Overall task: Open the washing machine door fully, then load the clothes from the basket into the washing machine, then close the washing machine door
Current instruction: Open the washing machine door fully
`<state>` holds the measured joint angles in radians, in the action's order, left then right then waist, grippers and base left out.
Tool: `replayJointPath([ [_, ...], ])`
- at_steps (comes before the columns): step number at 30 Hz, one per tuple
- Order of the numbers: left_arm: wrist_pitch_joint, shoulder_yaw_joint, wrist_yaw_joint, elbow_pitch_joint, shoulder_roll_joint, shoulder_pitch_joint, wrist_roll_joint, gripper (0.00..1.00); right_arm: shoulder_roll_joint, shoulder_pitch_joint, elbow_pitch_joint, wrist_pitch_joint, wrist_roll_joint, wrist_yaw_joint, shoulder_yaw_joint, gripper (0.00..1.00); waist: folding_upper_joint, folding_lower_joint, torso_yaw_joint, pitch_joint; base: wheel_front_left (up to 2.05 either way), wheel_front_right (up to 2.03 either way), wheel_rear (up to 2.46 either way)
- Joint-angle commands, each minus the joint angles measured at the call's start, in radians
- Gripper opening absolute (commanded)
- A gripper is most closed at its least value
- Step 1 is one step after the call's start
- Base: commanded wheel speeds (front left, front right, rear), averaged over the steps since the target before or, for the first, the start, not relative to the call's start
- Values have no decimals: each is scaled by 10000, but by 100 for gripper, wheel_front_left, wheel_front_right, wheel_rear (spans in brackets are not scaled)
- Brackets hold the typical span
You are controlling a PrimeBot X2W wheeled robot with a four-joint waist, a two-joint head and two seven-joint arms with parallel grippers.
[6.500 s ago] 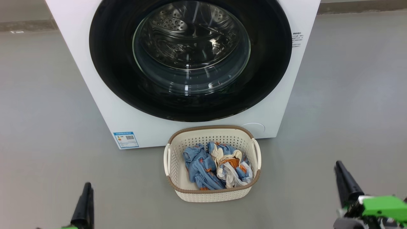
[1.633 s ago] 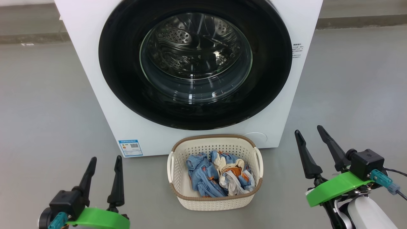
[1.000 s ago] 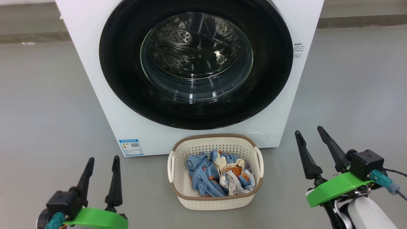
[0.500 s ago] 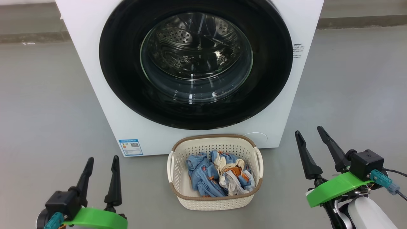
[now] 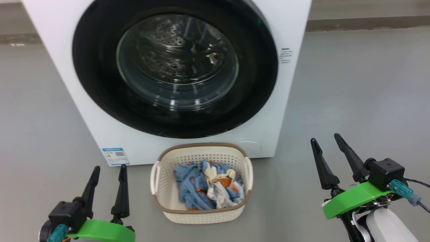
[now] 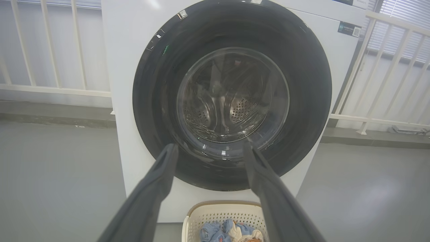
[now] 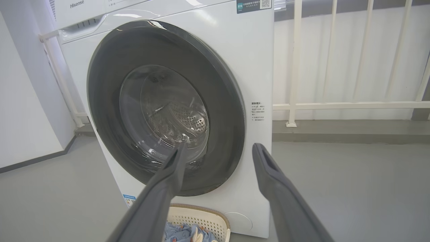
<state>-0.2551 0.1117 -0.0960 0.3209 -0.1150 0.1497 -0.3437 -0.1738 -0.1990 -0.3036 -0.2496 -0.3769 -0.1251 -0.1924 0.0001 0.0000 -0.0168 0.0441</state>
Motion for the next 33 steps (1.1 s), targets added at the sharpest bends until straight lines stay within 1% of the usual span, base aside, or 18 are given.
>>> replayJointPath([
  [1, -66, -269, -24, -259, -241, 530, -160, 100, -56, -389, 235, -122, 28, -56, -159, 100, -1, 0, 2, 1, 109, 109, -217],
  [10, -66, -192, -100, -242, -263, 494, -343, 100, -46, -395, 190, -122, 35, -56, -187, 100, -1, 0, 26, 32, 70, 70, -140],
  [12, -66, -165, -106, -226, -265, 482, -371, 100, -169, -454, 114, -122, -83, -56, -211, 100, -1, 0, 32, 31, 26, 26, -52],
  [17, -66, -144, -100, -200, -283, 459, -410, 100, -106, -412, 127, -122, -47, -56, -266, 100, -1, 0, 58, 69, 4, 4, -8],
  [20, -66, -151, -41, -248, -297, 456, -363, 100, -231, -471, 65, -122, -162, -56, -281, 100, -1, 0, 62, 59, 0, 0, 0],
  [29, -66, -136, 41, -305, -287, 423, -297, 100, -77, -368, 120, -122, -21, -56, -266, 100, -1, 0, 82, 118, 0, 0, 0],
  [33, -66, -137, 48, -313, -273, 412, -310, 100, -237, -455, 34, -122, -179, -56, -287, 100, -1, 0, 70, 124, 0, 0, 0],
])
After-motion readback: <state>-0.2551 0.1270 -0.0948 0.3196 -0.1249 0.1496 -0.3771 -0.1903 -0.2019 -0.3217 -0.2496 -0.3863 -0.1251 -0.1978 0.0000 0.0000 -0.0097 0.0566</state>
